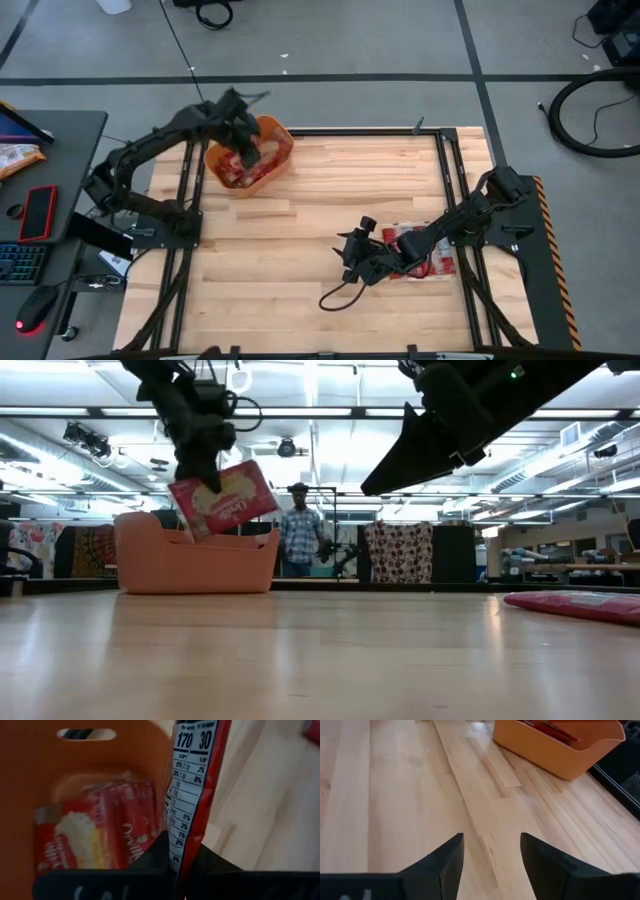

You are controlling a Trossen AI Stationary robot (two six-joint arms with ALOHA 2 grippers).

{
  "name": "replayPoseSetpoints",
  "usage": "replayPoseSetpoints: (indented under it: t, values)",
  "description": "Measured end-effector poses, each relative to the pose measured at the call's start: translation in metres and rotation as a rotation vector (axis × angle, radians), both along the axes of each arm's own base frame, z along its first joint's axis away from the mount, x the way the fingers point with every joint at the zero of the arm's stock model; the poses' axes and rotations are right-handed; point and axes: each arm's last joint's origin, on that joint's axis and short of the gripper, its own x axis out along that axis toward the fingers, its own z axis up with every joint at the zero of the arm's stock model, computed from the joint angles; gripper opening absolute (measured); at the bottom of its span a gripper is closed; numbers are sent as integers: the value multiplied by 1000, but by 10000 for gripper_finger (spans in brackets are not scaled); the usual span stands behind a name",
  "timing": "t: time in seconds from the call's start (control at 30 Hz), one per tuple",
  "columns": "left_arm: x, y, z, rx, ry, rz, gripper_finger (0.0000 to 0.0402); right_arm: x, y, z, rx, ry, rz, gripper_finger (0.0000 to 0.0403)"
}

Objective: Sort popcorn bags into baskets
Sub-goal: Put the red popcorn bag into the orange container

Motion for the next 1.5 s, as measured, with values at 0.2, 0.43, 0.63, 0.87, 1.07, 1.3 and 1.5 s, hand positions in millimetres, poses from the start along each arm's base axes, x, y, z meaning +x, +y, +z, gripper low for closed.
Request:
replayPoseSetpoints:
  t: [0.2, 0.43, 0.63, 0.87, 1.07, 1.3, 1.5]
  values:
    - [-24, 22, 17, 3, -45, 60, 31, 0, 0, 0, -3, 4, 0, 199]
    - [-48, 43, -1, -109, 28, 123, 28, 0, 0, 0, 3, -2, -1, 199]
    - [-58, 63, -19, -182, 52, 166, 28, 0, 0, 0, 3, -3, -1, 199]
    - [-57, 77, -45, -241, 167, 170, 48, 0, 0, 0, 3, -3, 0, 199]
    - [-52, 75, -47, -124, 309, 119, 120, 0, 1, 0, 10, -4, 1, 199]
    - [-41, 70, -36, 41, 439, 105, 178, -1, 0, -1, 7, 9, 6, 199]
    - [-18, 55, -25, 162, 482, 12, 182, -4, -1, -4, -12, 65, 17, 199]
